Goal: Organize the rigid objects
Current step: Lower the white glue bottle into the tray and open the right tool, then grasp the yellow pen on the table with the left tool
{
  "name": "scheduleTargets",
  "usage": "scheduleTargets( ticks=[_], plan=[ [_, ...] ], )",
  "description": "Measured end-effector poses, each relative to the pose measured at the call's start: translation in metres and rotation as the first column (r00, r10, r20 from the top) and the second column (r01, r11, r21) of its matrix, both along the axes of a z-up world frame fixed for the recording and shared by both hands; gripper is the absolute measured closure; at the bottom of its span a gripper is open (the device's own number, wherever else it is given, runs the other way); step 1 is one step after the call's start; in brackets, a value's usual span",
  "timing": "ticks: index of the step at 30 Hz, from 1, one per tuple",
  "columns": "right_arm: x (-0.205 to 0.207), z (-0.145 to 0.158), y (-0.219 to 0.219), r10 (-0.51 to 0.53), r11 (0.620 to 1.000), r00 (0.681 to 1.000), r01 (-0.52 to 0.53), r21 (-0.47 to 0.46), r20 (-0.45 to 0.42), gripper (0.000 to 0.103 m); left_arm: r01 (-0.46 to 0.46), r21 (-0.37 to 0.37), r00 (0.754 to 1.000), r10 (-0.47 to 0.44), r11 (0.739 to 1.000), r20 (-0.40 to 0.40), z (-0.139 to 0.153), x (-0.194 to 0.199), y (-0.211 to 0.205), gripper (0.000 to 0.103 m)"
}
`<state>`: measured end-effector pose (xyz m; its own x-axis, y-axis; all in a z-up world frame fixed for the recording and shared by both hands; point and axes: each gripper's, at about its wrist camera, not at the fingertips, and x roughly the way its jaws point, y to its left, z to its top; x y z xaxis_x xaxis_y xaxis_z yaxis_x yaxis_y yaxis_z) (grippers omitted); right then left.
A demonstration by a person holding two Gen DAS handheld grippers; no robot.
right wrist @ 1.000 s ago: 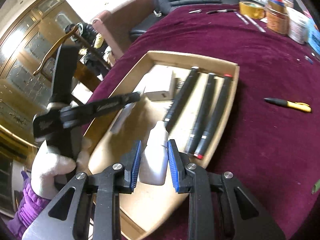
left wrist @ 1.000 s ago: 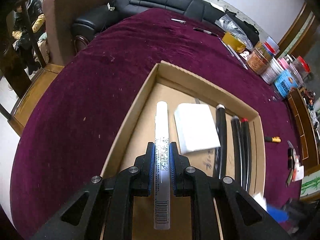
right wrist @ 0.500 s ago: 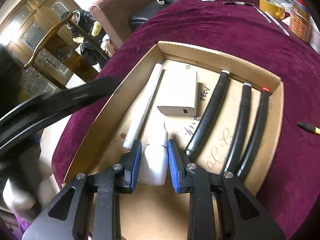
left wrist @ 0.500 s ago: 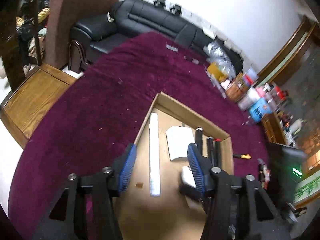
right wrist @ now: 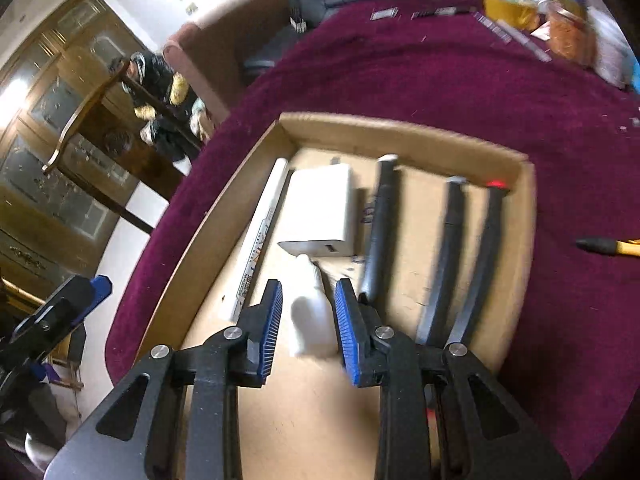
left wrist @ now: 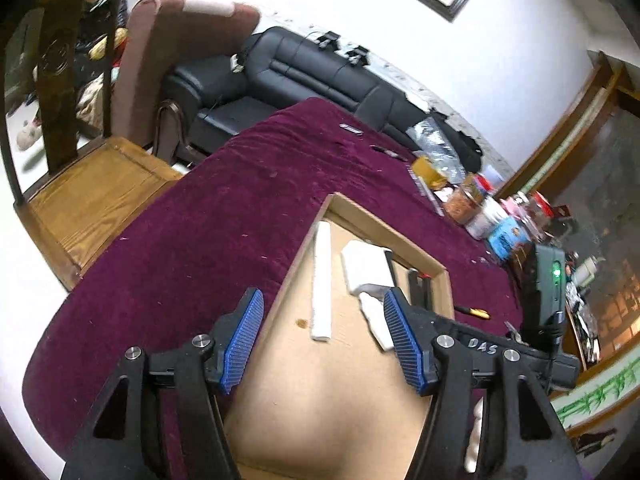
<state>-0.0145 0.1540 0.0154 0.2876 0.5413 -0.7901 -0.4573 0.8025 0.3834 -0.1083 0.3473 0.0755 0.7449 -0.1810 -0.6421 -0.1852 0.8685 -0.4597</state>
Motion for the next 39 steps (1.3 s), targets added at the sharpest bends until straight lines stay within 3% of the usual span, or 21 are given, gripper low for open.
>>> scheduleTargets(
  ticks=[6,9,12,15,20,21,26,30,35,38,39],
  plan=[
    [-0.006,0.022,-0.087,-0.125,0.990,0.986,0.131,-0.050,0.108,0.073,0.100,0.030,0.994,-0.101,0.995,0.035,0.003,-0.016,-0.038,0.044],
    [0.020,0.024,-0.143,-0.254,0.958,0.959,0.267,-0.108,0.123,0.064,0.151,0.014,0.988,-0.151,0.988,0.019,-0.002,-0.017,-0.060,0.045],
    [0.065,0.015,-0.192,-0.362,0.908,0.923,0.381,-0.174,0.133,0.064,0.190,0.005,0.982,-0.190,0.982,-0.002,-0.006,-0.017,-0.079,0.044],
    [0.101,0.001,-0.213,-0.397,0.879,0.907,0.420,-0.227,0.138,0.064,0.225,0.007,0.974,-0.225,0.974,-0.018,-0.004,-0.019,-0.100,0.045],
    [0.122,-0.018,-0.219,-0.386,0.895,0.921,0.390,-0.218,0.062,0.061,0.269,0.048,0.963,-0.268,0.962,-0.032,0.001,-0.028,-0.128,0.045],
    [0.119,-0.017,-0.216,-0.367,0.898,0.927,0.376,-0.227,0.082,0.062,0.275,0.050,0.961,-0.273,0.960,-0.035,0.002,-0.029,-0.132,0.045],
    [0.075,-0.012,-0.200,-0.175,0.970,0.984,0.170,-0.174,-0.015,0.062,0.304,0.048,0.952,-0.301,0.952,-0.055,0.002,-0.025,-0.150,0.045],
    [0.019,-0.012,-0.201,-0.018,0.994,0.994,0.006,-0.106,-0.109,0.062,0.349,0.059,0.937,-0.346,0.935,-0.054,0.008,-0.025,-0.171,0.045],
    [-0.036,0.015,-0.260,-0.112,0.991,0.993,0.113,-0.065,0.029,0.062,0.415,0.072,0.909,-0.410,0.907,-0.079,0.010,-0.026,-0.201,0.045],
    [-0.061,0.038,-0.308,-0.243,0.963,0.952,0.259,-0.070,0.185,0.062,0.452,0.045,0.889,-0.445,0.891,-0.106,0.005,-0.022,-0.219,0.045],
    [-0.069,0.049,-0.328,-0.309,0.942,0.916,0.332,-0.050,0.256,0.062,0.460,0.041,0.884,-0.453,0.887,-0.115,0.004,-0.019,-0.225,0.045]
  ],
)
